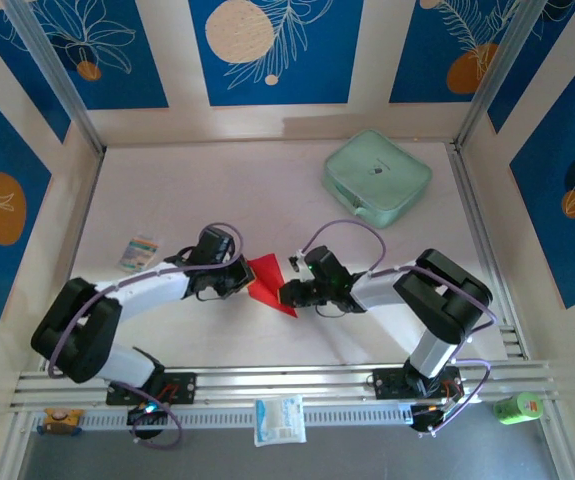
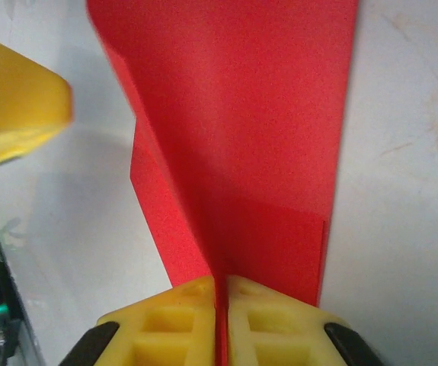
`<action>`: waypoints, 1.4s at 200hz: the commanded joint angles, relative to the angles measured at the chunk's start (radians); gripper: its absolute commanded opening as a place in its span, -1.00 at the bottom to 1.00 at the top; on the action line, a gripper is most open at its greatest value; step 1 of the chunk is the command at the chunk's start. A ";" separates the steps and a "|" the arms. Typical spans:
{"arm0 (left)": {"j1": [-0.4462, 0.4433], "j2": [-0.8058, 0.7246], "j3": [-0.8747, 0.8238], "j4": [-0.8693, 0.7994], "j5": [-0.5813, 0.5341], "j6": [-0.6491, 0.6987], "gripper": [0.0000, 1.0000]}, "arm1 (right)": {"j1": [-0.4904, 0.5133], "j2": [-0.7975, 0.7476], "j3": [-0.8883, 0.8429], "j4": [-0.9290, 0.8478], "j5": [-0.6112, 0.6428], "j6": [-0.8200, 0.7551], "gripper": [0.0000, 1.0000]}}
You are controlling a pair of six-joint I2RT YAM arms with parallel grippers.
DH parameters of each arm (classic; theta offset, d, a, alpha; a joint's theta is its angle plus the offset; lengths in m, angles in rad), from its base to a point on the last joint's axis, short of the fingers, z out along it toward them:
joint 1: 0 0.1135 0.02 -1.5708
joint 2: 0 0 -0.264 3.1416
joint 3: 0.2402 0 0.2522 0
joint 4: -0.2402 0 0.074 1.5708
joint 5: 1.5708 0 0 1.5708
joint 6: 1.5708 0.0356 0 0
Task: Fold a paper plane with a square sheet of paper (pick it up from the middle)
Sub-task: Fourth fold the wing at the center of the table.
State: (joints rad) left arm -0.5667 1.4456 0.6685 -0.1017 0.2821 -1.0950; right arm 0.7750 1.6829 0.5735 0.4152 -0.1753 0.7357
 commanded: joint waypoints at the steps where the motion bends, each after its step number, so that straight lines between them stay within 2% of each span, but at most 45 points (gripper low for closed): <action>1: -0.007 0.044 -0.005 0.059 0.051 -0.005 -0.86 | -0.025 0.023 -0.025 0.061 -0.101 0.089 -0.77; 40: -0.016 0.108 -0.004 0.098 0.059 -0.003 -0.86 | -0.052 0.052 -0.060 0.161 -0.152 0.170 -0.78; 122: -0.019 0.185 -0.015 0.035 0.043 0.013 -0.94 | -0.084 0.054 -0.107 0.239 -0.188 0.239 -0.77; 280: -0.019 0.189 0.053 -0.082 -0.009 0.119 -0.93 | -0.167 0.133 -0.018 0.140 -0.351 0.207 -0.83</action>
State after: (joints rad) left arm -0.5804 1.6077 0.7109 -0.0853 0.3283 -1.0119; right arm 0.6193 1.7866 0.5289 0.6071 -0.4843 0.9653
